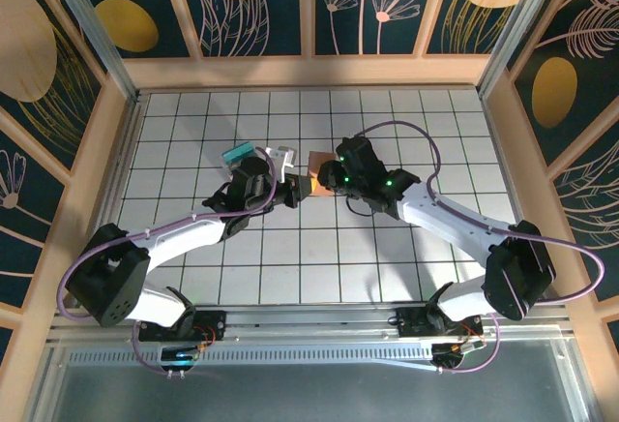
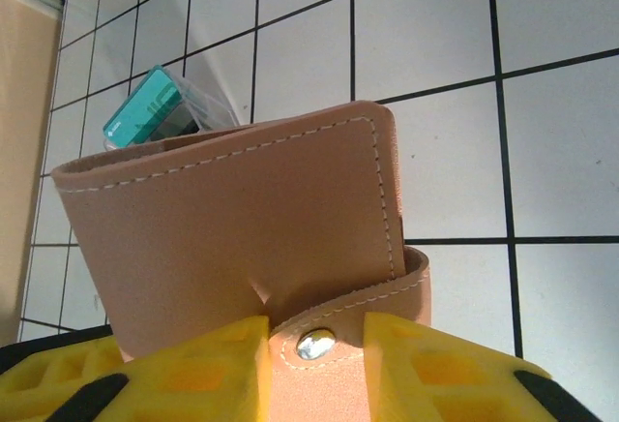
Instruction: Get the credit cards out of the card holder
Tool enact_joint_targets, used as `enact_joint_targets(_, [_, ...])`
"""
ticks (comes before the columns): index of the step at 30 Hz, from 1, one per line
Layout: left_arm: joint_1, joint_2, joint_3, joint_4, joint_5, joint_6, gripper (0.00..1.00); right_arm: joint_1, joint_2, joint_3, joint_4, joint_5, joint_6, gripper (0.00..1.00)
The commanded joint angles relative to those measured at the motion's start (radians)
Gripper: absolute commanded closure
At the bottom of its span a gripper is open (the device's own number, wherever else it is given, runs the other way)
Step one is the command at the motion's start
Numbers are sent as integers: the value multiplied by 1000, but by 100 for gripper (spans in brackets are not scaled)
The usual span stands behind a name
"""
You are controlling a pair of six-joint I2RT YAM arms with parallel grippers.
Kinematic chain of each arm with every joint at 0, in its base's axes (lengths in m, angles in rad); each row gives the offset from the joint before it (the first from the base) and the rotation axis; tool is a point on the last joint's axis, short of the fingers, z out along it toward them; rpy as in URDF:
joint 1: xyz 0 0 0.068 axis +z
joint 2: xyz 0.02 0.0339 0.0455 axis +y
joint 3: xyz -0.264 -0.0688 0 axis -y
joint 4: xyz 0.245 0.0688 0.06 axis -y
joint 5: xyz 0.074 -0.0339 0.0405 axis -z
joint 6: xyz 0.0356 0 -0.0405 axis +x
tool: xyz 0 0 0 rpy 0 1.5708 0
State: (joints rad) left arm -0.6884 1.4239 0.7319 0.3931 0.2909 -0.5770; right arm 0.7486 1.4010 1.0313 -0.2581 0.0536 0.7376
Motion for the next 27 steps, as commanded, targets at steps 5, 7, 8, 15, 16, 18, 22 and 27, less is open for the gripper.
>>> enact_joint_targets(5, [-6,-34,1,67,17,-13,100,-24,-32,-35,12,41,6,84])
enact_joint_targets(7, [-6,-34,1,66,13,-14,100,-29,-36,-37,14,38,3,87])
enact_joint_targets(8, [-6,-33,1,66,11,-15,100,-31,-39,-37,14,38,1,88])
enact_joint_targets(15, [-6,-27,9,57,-13,-34,100,-55,-67,-46,21,9,-13,94])
enact_joint_targets(16, [-6,-25,12,54,-12,-37,100,-57,-75,-51,22,4,-15,94])
enact_joint_targets(18, [-6,-26,8,60,-9,-46,100,-62,-87,-60,28,-7,-23,95])
enact_joint_targets(22, [-6,-27,-3,71,-6,-54,100,-86,-123,-88,29,-9,-40,86])
enact_joint_targets(27, [-6,-33,15,50,22,-15,100,-172,-196,-147,90,-97,-103,68])
